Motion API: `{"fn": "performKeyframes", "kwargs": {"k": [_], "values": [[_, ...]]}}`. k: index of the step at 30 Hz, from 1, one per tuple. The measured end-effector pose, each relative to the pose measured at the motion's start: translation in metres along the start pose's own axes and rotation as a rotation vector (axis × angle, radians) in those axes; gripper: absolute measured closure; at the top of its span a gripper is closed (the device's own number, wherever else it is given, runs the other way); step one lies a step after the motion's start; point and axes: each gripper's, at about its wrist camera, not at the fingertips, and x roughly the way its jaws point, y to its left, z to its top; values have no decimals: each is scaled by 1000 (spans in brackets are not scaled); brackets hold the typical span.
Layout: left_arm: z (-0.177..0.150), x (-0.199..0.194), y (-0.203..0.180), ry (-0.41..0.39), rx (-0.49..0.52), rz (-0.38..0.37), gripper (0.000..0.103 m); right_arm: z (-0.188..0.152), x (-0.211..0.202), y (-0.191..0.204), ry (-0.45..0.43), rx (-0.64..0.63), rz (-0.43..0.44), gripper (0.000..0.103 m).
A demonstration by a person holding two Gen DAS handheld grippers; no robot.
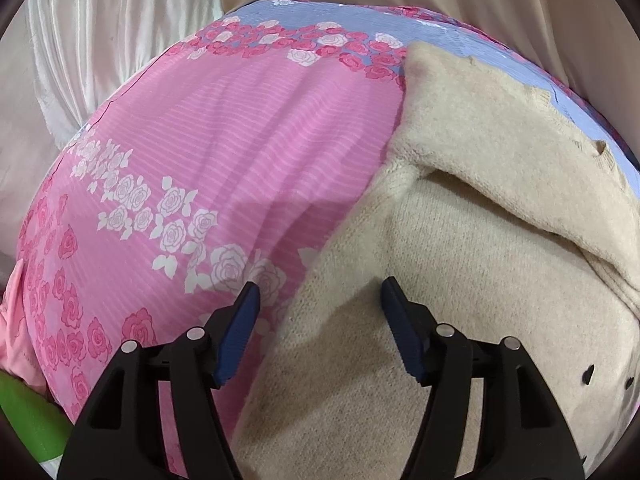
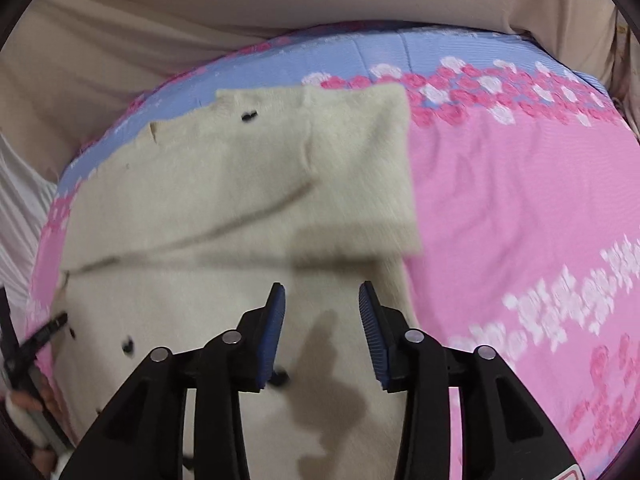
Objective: Fold small clothes
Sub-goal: 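Grasp the ribbed hem with both tools and lift it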
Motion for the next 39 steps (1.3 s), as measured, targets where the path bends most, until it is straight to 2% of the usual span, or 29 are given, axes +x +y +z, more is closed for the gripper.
{"fn": "performKeyframes", "kwargs": {"k": [2,5,8,11,13,16,18,22,24,28,29,30,31,32,33,35,39], "values": [[-1,-1,-1,-1,6,4,42,-17,-2,-6,23,4,-3,61],[-5,-5,1,16,7,-16,42,-43,-5,-15,59,18,-16,54],[-17,-12,11,55,-9,-97,41,-69,-13,-24,95,15,-9,53],[-47,-22,30,129,-38,-178,38,-98,-24,-28,126,-8,11,50],[-68,-33,37,146,-30,-195,37,-118,-31,-30,153,-21,8,41],[-99,-48,46,177,-41,-212,37,-140,-31,-37,205,6,24,41],[-113,-55,49,204,-56,-227,33,-149,-33,-42,216,46,57,40],[-118,-52,60,246,-92,-240,33,-159,-37,-40,252,62,132,39],[-120,-52,60,266,-74,-252,32,-164,-37,-34,279,46,183,38],[-132,-56,58,325,-25,-307,32,-170,-40,-29,304,15,220,41],[-135,-57,59,330,-21,-317,35,-170,-40,-28,301,7,218,43],[-138,-59,60,332,-16,-318,45,-169,-39,-27,299,-4,209,55],[-138,-59,60,334,-14,-312,52,-168,-38,-26,302,-8,208,80],[-136,-58,65,342,-22,-323,79,-166,-36,-28,314,6,225,92],[-136,-57,69,366,-51,-372,93,-164,-36,-30,311,21,243,93],[-131,-59,82,385,-157,-449,93,-159,-44,-29,284,25,279,93],[-114,-86,90,315,-237,-549,94,-145,-68,-34,213,57,348,93]]}}
